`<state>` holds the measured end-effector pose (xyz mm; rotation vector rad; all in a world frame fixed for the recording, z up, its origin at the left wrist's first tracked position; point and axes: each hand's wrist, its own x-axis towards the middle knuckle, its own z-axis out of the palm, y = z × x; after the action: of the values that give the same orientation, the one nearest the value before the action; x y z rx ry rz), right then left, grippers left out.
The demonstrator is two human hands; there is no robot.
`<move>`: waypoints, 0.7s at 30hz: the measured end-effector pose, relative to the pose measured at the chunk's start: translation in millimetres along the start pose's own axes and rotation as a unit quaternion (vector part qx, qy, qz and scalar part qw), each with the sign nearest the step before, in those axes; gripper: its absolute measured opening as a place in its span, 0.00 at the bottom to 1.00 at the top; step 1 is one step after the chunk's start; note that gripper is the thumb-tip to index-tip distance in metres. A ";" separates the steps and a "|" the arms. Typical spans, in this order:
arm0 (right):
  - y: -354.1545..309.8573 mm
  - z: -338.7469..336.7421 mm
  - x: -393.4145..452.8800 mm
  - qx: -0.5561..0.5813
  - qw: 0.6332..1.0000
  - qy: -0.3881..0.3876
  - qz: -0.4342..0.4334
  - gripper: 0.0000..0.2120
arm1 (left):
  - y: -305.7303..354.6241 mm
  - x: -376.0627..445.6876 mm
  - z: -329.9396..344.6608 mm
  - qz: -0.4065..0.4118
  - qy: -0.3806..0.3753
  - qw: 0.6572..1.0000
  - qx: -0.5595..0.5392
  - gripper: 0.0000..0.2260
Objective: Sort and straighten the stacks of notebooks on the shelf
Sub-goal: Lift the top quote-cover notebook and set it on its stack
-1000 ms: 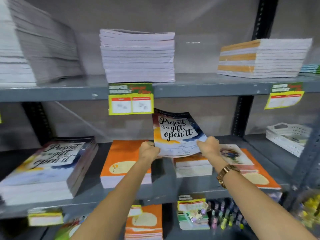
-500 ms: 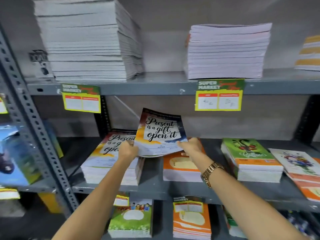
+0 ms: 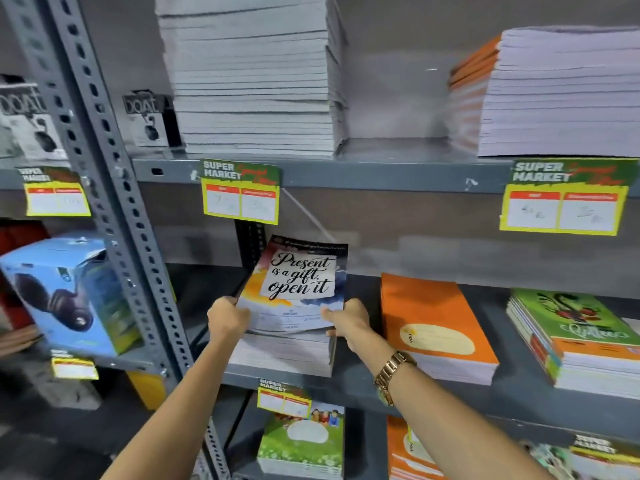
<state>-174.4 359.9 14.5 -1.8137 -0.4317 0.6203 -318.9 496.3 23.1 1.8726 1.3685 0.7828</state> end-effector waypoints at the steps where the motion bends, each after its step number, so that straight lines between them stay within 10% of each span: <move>1: 2.0 2.9 0.1 -0.031 0.999 0.002 -0.005 0.12 | -3.8 -0.3 0.1 -0.001 -0.005 1.000 0.017 0.16; 11: 3.2 -31.6 -3.0 -0.300 0.939 0.099 -0.137 0.08 | 28.0 -17.7 11.2 0.010 0.035 0.934 0.354 0.12; 21: 24.6 -161.5 -12.0 -0.467 0.791 0.294 -0.265 0.13 | 124.7 -83.2 106.9 0.290 -0.001 0.925 0.245 0.13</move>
<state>-86.3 223.1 33.4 -2.4970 -0.8589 -0.6992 -187.7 371.0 54.4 2.7434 1.0696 0.7530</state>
